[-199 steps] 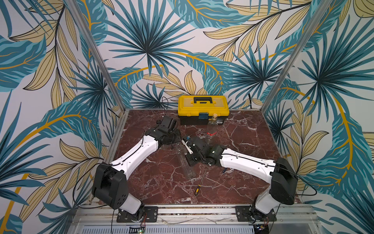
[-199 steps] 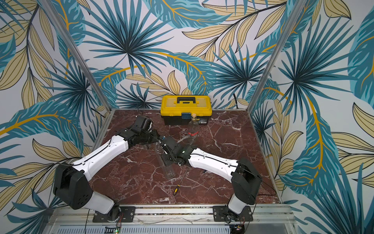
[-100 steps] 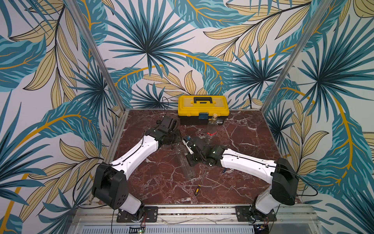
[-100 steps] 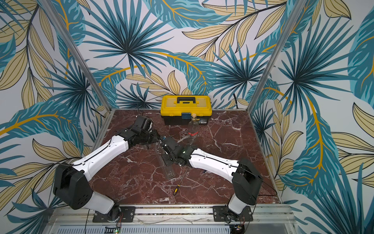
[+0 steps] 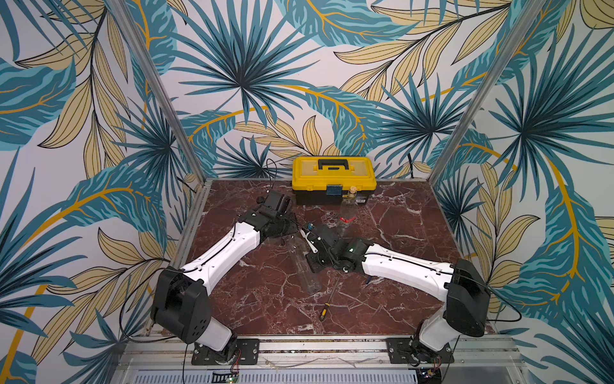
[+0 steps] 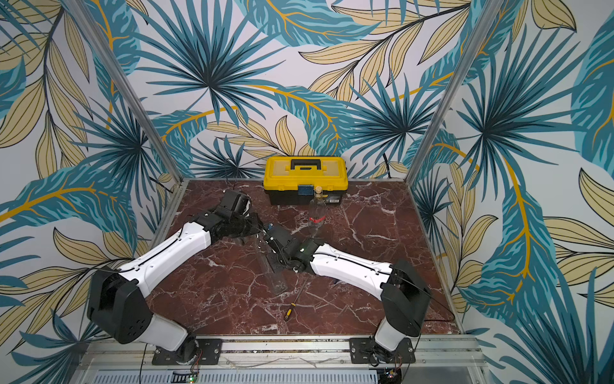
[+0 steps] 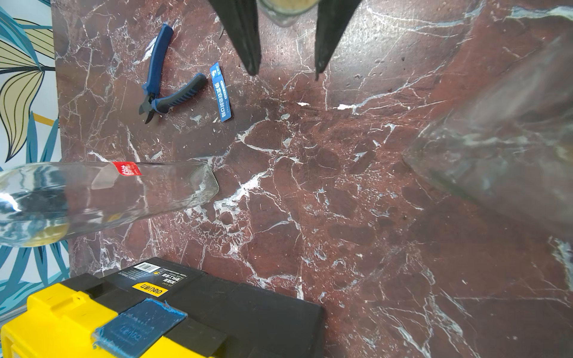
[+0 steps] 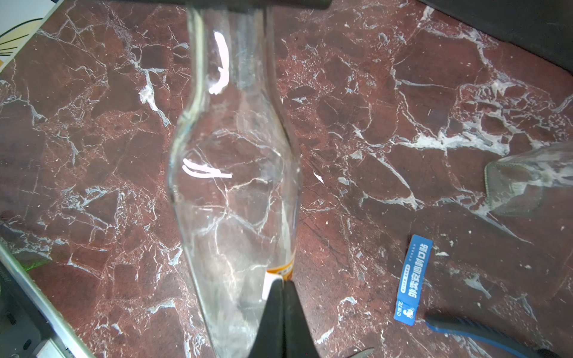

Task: Remove the label from the bottle
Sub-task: Tear open the label from the bottle.

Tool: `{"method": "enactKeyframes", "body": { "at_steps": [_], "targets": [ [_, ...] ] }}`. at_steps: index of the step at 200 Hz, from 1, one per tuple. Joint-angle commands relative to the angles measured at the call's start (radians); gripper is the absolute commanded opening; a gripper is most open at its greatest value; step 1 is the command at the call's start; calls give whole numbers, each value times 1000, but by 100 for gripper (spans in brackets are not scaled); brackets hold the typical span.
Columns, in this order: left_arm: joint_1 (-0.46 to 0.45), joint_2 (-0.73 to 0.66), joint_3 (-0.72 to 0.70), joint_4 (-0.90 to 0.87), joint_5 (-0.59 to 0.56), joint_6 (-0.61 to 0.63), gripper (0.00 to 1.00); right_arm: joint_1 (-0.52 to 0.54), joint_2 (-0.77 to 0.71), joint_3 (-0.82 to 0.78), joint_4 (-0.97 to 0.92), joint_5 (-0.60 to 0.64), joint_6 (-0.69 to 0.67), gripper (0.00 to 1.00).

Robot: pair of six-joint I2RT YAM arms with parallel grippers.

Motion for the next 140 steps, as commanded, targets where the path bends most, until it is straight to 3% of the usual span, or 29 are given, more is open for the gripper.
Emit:
{"method": "enactKeyframes", "body": {
  "at_steps": [1,140],
  "targets": [
    [-4,-35,1,-91,-23,78,0,-5,-30,-19,-16,78,-7,0],
    [-3,-41,-8,-87,-18,101,0,-6,-27,-8,-11,94,-10,0]
  ]
}}
